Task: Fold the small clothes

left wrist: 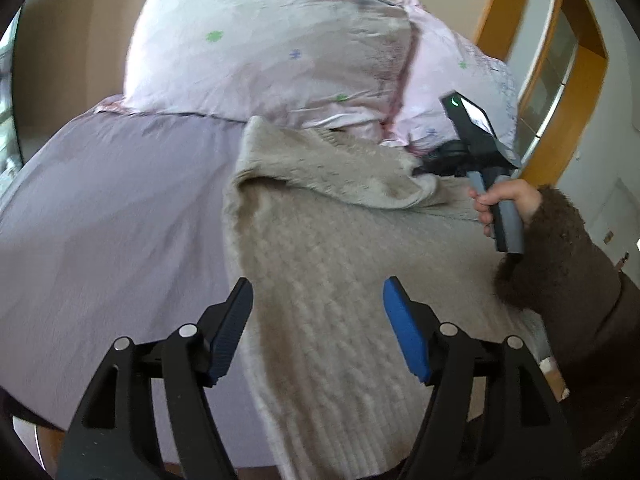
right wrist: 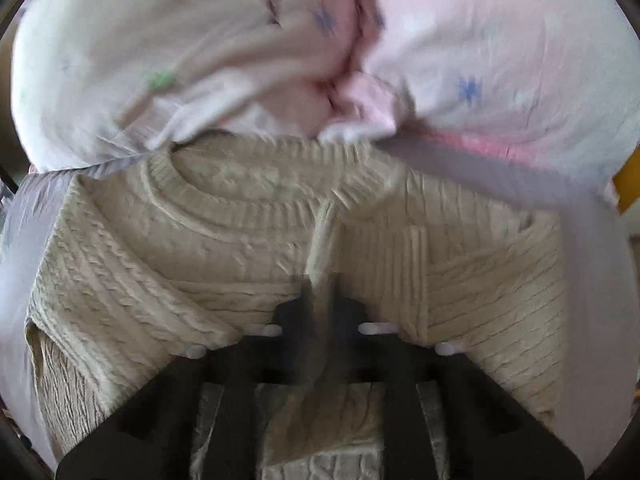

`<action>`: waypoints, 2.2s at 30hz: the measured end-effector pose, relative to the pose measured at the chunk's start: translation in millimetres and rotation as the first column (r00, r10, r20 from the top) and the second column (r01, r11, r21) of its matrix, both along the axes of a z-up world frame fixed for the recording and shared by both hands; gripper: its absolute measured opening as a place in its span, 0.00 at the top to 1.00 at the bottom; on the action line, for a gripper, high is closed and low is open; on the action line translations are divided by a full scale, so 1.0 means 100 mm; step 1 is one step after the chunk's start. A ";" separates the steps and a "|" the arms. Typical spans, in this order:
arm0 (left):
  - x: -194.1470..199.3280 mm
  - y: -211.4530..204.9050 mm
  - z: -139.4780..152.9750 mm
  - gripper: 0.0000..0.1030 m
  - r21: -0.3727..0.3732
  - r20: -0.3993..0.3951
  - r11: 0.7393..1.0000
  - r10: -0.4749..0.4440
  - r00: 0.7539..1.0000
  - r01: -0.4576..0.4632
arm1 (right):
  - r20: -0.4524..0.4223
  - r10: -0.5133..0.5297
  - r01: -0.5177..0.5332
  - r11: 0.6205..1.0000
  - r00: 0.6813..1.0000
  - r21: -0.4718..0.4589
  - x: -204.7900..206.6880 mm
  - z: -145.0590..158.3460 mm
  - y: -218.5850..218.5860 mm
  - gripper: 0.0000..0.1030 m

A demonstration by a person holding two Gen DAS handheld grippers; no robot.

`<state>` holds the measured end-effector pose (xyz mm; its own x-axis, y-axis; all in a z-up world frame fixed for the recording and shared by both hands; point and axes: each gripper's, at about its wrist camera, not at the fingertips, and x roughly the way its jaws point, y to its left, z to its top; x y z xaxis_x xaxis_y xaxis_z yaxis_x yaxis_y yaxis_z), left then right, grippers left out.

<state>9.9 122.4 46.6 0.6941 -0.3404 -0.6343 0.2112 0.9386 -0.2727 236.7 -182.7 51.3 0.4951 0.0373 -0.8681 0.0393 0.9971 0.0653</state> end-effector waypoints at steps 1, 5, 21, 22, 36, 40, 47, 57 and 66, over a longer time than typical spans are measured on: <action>0.00 0.04 -0.02 0.34 -0.002 -0.003 1.000 0.009 1.000 -0.009 | 0.031 -0.010 0.009 1.000 0.999 0.022 -0.02 0.07 -0.07 0.93; -0.01 0.14 -0.09 0.34 -0.026 -0.017 0.999 0.021 1.000 -0.021 | 0.281 -0.099 0.042 0.979 0.954 0.202 -0.51 0.55 -0.58 0.93; -0.32 0.17 -0.36 0.30 -0.108 -0.104 0.992 -0.078 0.992 0.066 | 0.107 -0.214 0.131 0.849 0.971 0.511 -3.24 -0.32 -1.78 0.52; -0.33 0.15 -0.36 0.30 -0.103 -0.103 0.992 -0.087 0.991 0.076 | 0.112 -0.188 0.104 0.847 0.976 0.522 -3.26 -0.32 -1.73 0.52; -0.19 0.07 -0.31 0.92 -0.285 -0.136 0.944 -0.209 0.968 0.164 | 0.237 -0.021 -0.177 0.602 0.971 0.779 -3.06 -0.19 -1.52 0.91; 0.21 0.17 0.15 0.92 -0.350 -0.020 0.916 -0.218 0.976 0.198 | 0.332 -0.094 -0.233 0.538 0.938 0.810 -2.49 0.22 -1.60 0.91; 1.96 0.15 0.22 0.90 -0.339 -0.025 0.939 0.047 0.999 -0.053 | 0.159 -0.438 0.119 0.544 0.885 0.831 -0.82 0.04 -1.96 0.90; 2.04 0.37 0.04 0.32 -0.239 -0.089 0.956 0.154 0.984 -0.171 | 0.263 -0.427 0.088 0.646 0.865 0.758 -0.80 -0.10 -1.98 0.10; 2.13 0.05 -0.20 0.29 -0.009 -0.174 1.000 0.024 0.984 -0.026 | 0.281 -0.362 0.051 0.687 0.889 0.725 -0.79 -0.12 -1.82 0.10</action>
<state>223.3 127.7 26.5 0.5819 -0.3324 -0.7423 0.1359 0.9396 -0.3142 157.8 -364.7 39.2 0.8372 0.3937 -0.3796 0.0556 0.6293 0.7752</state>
